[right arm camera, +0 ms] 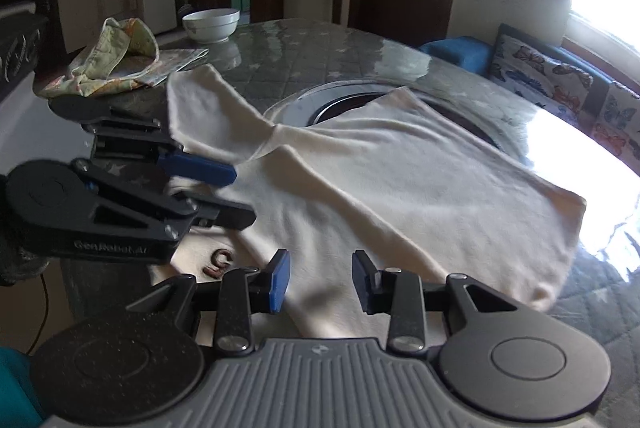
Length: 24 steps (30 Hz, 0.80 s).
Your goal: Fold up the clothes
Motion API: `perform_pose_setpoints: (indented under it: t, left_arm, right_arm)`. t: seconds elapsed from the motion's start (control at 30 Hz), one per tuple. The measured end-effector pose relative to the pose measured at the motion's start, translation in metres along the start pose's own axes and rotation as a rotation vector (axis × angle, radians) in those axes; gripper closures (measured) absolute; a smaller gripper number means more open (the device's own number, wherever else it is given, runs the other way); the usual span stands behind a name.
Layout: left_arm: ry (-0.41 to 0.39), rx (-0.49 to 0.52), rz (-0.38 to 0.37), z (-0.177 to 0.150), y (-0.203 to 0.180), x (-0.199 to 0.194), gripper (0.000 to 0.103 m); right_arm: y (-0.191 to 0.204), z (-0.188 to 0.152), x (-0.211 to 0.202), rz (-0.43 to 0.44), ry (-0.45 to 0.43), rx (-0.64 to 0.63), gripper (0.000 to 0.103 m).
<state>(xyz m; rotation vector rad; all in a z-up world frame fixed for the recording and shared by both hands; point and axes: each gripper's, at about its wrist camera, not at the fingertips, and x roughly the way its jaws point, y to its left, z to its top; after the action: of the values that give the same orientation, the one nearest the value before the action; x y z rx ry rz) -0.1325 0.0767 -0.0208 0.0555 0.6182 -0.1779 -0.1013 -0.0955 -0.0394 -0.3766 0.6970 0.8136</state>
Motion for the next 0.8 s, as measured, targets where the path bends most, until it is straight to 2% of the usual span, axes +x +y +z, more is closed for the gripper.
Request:
perform_pose_setpoints:
  t: [0.13,0.23,0.43,0.63,0.7,0.8]
  left_arm:
    - [-0.015,-0.058,0.053,0.003,0.021,-0.008,0.062]
    - [-0.019,-0.109,0.124,0.004,0.045,-0.011,0.062]
    - [-0.033,-0.24,0.321,0.005,0.103,-0.016,0.06]
    - [-0.035,-0.39,0.543,0.003,0.168,-0.015,0.06]
    - [-0.025,-0.428,0.593,0.0,0.186,-0.013,0.06]
    - [-0.011,-0.463,0.63,-0.003,0.205,-0.009,0.06]
  right_arm:
    - [0.005,0.005,0.004,0.02,-0.006,-0.011,0.069]
    - [0.006,0.009,0.008,0.049,-0.011,0.009,0.069]
    - [0.018,0.013,0.016,0.092,-0.004,-0.009,0.069]
    - [0.021,0.016,0.008,0.087,-0.019,-0.015,0.069]
    - [0.022,0.016,0.004,0.083,-0.023,-0.014,0.069]
    - [0.022,0.016,0.0,0.078,-0.025,-0.015,0.069]
